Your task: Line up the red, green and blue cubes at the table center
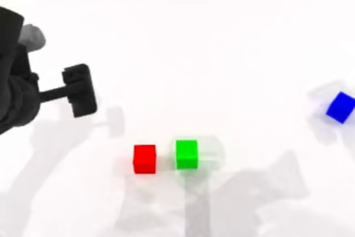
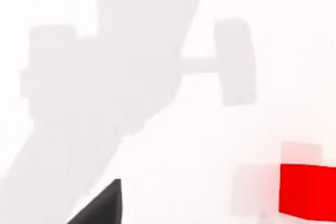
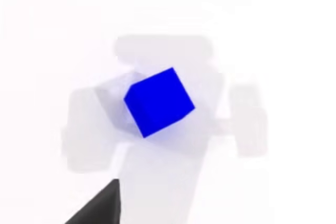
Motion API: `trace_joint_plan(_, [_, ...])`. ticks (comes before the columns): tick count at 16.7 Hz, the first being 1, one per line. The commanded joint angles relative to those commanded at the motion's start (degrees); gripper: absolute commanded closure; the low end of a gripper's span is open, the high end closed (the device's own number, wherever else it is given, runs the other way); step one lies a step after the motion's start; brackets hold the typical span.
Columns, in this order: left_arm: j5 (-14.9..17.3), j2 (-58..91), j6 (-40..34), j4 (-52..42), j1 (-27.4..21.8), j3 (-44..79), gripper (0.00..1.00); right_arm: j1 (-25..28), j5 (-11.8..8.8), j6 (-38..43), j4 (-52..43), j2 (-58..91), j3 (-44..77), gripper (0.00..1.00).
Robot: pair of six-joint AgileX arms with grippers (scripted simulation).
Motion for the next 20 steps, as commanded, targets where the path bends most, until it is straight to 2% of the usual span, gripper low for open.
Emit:
trace_joint_plan(5, [0.45,-28.31,11.02,14.58,9.86,-24.53,0.00,0.92,0.17,-10.14,-15.45,28.21,20.92,0.00])
trace_joint_plan(10, [1.13,-52.90,21.71,29.12,17.13,-41.85,0.00,1.60,0.09,-17.85,-26.84,48.46,37.88,0.00])
trace_joint_plan(15, [1.57,-65.40,28.10,38.85,20.78,-49.65,0.00,1.90,-0.11,-21.82,-32.30,58.84,47.16,0.00])
trace_joint_plan(20, [1.60,-66.11,28.50,39.52,20.99,-50.06,0.00,1.92,-0.13,-22.05,-32.60,59.35,47.71,0.00])
